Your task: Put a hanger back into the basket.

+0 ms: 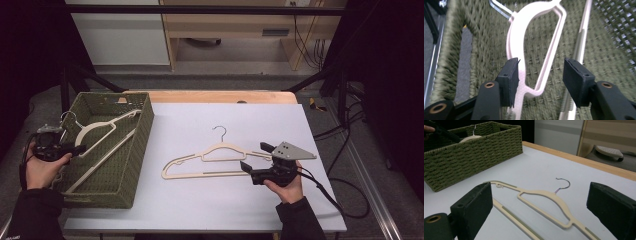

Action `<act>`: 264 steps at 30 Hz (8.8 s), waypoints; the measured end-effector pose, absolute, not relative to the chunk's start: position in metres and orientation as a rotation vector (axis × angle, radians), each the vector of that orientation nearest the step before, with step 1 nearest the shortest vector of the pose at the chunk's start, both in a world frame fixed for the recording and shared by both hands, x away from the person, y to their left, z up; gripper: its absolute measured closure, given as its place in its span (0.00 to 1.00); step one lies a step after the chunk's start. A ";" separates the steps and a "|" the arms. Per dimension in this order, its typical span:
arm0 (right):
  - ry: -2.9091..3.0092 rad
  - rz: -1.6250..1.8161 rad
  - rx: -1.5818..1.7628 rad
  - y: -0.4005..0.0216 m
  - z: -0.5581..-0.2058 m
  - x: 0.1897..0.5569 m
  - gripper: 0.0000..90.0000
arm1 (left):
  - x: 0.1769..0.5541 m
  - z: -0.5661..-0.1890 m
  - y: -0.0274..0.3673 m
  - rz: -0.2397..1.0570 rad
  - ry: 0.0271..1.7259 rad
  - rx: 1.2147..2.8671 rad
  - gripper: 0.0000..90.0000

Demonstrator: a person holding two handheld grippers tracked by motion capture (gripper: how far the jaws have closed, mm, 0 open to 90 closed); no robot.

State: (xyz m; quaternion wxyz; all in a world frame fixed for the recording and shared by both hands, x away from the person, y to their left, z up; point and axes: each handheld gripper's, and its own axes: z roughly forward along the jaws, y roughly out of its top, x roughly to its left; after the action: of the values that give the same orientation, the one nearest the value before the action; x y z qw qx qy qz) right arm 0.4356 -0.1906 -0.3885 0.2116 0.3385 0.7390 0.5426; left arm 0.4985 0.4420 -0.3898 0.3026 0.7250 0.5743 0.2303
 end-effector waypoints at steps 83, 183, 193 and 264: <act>2.009 1.551 0.989 -0.214 -0.388 0.436 0.06 | 0.545 -0.471 0.146 0.342 0.939 2.250 0.67; 2.029 1.555 0.964 -0.205 -0.386 0.437 0.07 | 0.474 -0.474 0.136 0.247 0.768 2.293 0.87; 2.070 1.531 0.964 -0.193 -0.392 0.445 0.07 | 0.469 -0.472 0.129 0.325 0.731 2.339 0.88; 2.297 1.163 1.348 -0.094 -0.455 0.552 0.99 | 0.433 -0.448 0.123 0.421 0.723 2.305 0.88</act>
State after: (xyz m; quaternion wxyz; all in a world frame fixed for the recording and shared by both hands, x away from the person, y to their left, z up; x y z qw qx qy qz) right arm 0.5523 -0.0940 -0.4550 0.1172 0.4607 0.7849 0.3975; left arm 0.4329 0.1227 -0.4484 0.3379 0.8848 0.2774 0.1614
